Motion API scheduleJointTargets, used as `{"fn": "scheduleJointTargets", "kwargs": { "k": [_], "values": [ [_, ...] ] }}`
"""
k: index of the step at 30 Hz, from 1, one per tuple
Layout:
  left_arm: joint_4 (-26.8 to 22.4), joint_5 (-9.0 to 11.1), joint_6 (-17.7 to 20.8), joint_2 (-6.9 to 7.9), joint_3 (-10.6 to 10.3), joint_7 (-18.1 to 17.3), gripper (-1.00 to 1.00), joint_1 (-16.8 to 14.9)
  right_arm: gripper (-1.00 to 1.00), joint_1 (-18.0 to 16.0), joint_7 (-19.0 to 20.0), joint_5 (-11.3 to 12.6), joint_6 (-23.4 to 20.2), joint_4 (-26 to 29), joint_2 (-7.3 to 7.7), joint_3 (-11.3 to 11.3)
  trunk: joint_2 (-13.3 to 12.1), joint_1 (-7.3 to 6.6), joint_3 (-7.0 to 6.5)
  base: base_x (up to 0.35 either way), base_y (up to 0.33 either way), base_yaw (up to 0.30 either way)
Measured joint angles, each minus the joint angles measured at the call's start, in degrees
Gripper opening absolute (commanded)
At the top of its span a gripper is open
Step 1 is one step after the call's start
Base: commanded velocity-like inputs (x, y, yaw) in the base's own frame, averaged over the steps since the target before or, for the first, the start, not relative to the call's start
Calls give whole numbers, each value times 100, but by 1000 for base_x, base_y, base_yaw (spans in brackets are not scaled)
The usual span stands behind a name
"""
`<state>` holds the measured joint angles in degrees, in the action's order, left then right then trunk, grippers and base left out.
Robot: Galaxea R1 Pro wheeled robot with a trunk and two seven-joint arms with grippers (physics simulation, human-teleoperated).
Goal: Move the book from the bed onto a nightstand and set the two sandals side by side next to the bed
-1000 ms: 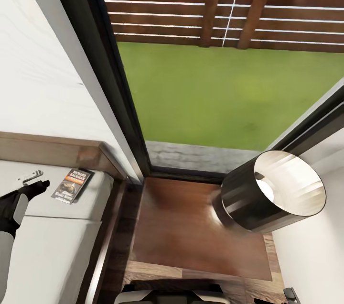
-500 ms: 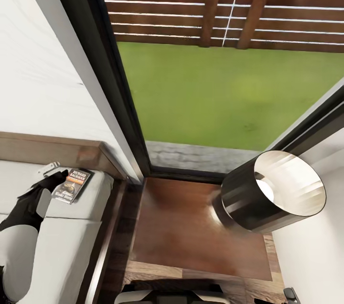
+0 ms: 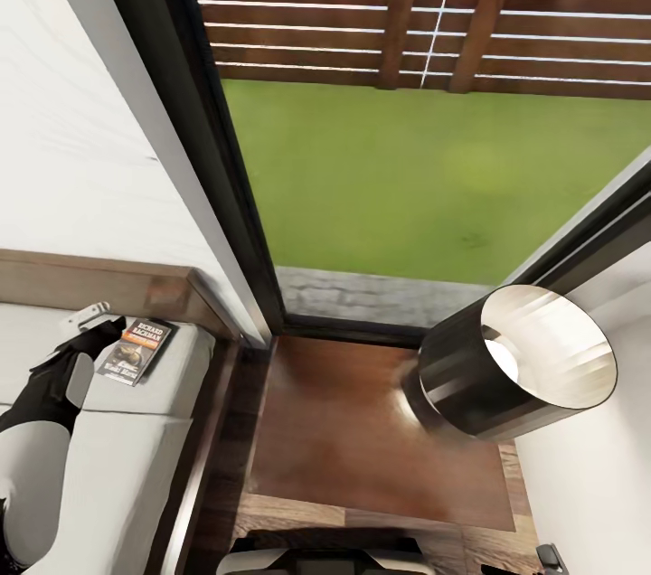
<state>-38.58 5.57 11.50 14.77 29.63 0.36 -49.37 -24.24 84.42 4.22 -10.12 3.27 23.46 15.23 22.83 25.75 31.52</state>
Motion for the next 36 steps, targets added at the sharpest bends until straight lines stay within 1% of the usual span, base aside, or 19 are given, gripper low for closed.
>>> {"fn": "scheduleJointTargets", "kwargs": {
  "k": [9, 36],
  "values": [
    [0, -7, 1, 9, 11, 24, 100, 0, 100, 0, 0, 0, 0, 0, 1, 0, 0, 0, 0, 0, 0, 0],
    [5, -24, 10, 2, 18, 36, 100, -1, 100, 0, 3, 0, 0, 0, 1, 1, 1084, 594, 486, 0, 0, 0]
  ]
}}
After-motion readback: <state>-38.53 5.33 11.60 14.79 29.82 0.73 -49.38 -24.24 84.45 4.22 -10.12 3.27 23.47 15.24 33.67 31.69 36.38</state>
